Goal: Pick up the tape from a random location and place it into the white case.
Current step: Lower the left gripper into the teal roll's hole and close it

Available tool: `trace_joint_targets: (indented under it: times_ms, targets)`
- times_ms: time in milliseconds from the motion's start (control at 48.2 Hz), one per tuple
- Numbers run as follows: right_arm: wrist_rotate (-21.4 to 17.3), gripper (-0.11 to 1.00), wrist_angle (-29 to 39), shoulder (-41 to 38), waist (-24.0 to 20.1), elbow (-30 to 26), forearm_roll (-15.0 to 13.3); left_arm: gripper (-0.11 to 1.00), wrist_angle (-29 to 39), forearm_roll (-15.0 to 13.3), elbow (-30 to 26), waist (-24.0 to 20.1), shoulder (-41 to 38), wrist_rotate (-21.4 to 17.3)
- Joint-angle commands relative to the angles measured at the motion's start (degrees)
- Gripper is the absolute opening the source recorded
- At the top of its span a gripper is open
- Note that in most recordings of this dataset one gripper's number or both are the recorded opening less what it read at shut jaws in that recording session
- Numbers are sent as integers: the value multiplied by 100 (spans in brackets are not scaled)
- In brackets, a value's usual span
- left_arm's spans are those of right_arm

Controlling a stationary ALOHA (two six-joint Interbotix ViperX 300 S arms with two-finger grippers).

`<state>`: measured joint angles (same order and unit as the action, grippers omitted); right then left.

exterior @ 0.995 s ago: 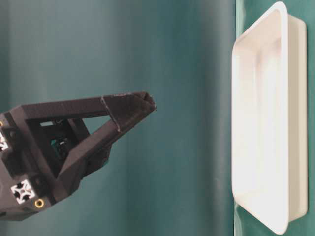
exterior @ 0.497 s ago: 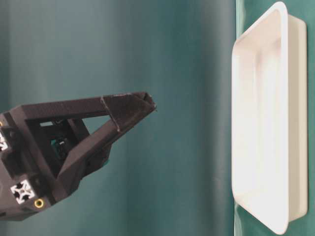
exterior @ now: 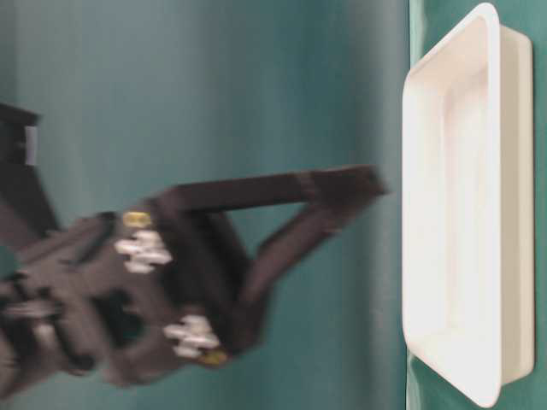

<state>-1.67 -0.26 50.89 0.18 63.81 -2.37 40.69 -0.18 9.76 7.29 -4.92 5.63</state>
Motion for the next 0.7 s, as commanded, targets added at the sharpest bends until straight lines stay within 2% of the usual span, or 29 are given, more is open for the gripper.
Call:
trace_joint_targets:
  times_ms: [0,684]
  targets:
    - [0,92,-18,-53,9,-167,-9,98,-264,9,62,26,18,0]
    - [9,92,-26,-132,9,-158,-35,98,-1354,9,527,53,-870,18]
